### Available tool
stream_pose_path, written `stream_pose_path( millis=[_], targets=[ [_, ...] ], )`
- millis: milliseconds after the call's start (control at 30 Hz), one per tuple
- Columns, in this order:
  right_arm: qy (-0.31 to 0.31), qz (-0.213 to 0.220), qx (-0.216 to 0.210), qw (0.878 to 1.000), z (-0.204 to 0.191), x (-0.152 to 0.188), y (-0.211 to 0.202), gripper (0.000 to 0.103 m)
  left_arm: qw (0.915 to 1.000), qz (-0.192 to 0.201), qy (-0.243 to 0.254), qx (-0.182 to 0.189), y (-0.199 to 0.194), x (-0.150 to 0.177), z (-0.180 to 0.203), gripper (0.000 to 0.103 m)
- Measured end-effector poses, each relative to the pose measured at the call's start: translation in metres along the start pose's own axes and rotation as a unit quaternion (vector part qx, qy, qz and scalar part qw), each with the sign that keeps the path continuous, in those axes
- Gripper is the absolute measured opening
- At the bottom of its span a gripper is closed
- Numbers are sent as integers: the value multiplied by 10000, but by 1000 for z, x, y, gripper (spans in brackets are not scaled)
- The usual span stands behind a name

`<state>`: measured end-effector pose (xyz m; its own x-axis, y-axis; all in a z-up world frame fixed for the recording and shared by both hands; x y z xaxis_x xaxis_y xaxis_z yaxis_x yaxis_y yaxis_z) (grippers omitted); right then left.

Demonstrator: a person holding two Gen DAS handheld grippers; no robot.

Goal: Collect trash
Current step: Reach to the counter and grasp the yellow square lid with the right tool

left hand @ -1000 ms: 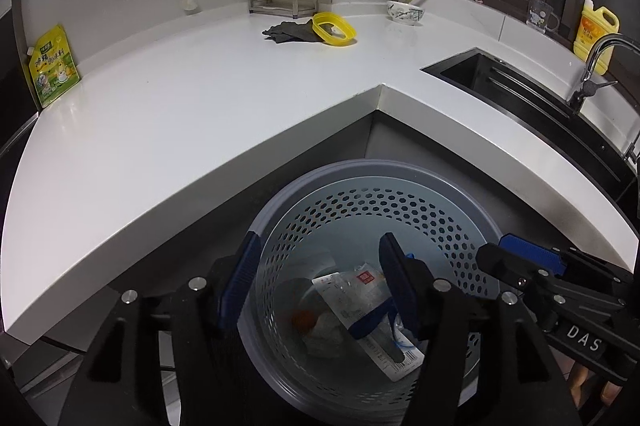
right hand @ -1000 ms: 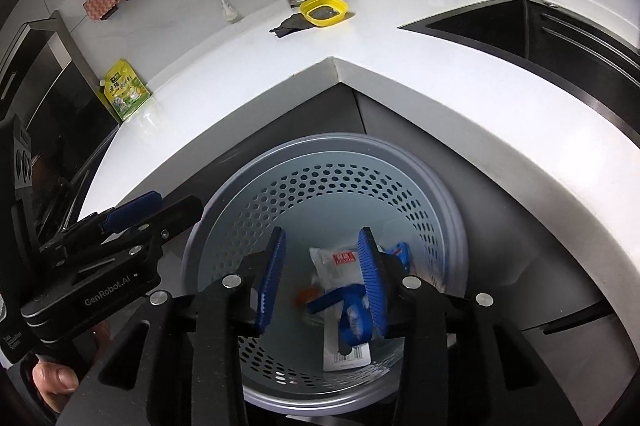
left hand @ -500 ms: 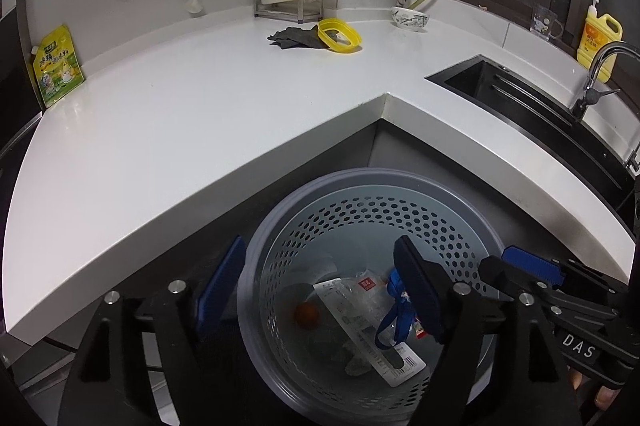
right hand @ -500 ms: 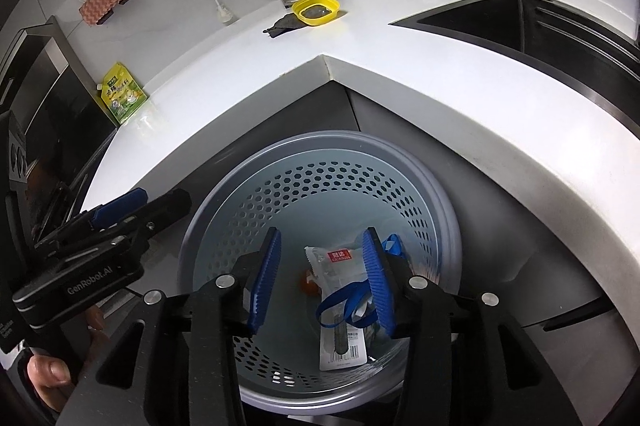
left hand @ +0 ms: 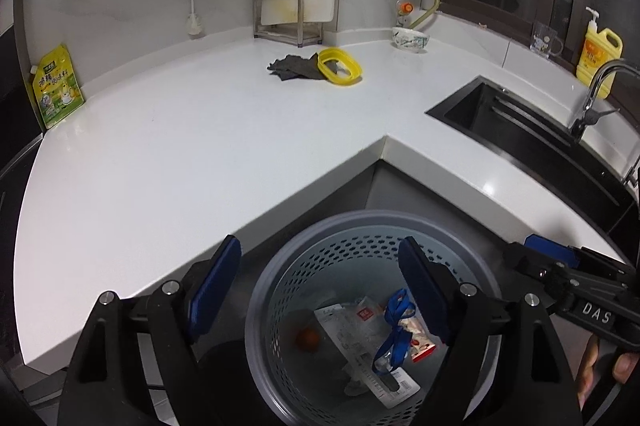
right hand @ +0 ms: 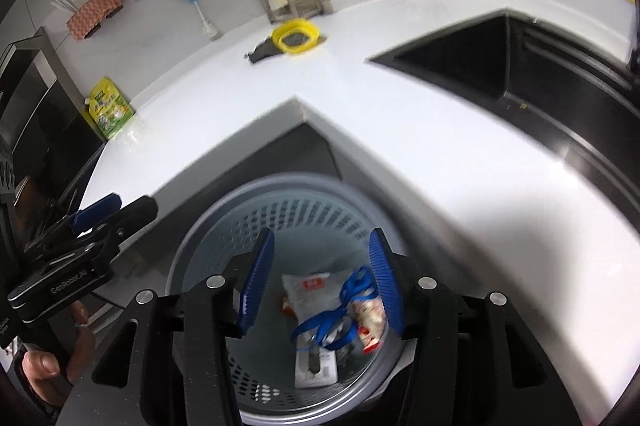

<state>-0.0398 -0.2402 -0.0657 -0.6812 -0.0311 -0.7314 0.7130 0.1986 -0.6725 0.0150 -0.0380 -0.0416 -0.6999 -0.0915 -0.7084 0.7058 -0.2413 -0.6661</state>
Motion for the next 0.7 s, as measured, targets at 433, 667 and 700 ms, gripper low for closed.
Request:
stream_pose_path(
  millis=[433,667,700],
  targets=[
    [-47,517,-69,9986,-2,-39,-15,55,9990,392,-124,172,-18,-54,-3,89],
    [-183,660,-10,9977,8,-76,4,58,9983,537,-228,60,2,-83,-11,92],
    [-208,675,5,9975,10,-81,8,60,9983,530,-244,35,8,-88,-13,92]
  ],
)
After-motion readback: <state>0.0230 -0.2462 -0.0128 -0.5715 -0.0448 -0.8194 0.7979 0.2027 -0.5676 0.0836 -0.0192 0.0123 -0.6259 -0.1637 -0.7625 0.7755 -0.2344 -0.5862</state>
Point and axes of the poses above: each gripper's, at about its wrist camera, not at the fingertips, and y roughly the way its jaws point, z to its right, x to its underside, the point moved 2 cm from there along y, roughly the way its jaws point, and after that the axes turned 15 degrees about -y, right-handed, at the moved point
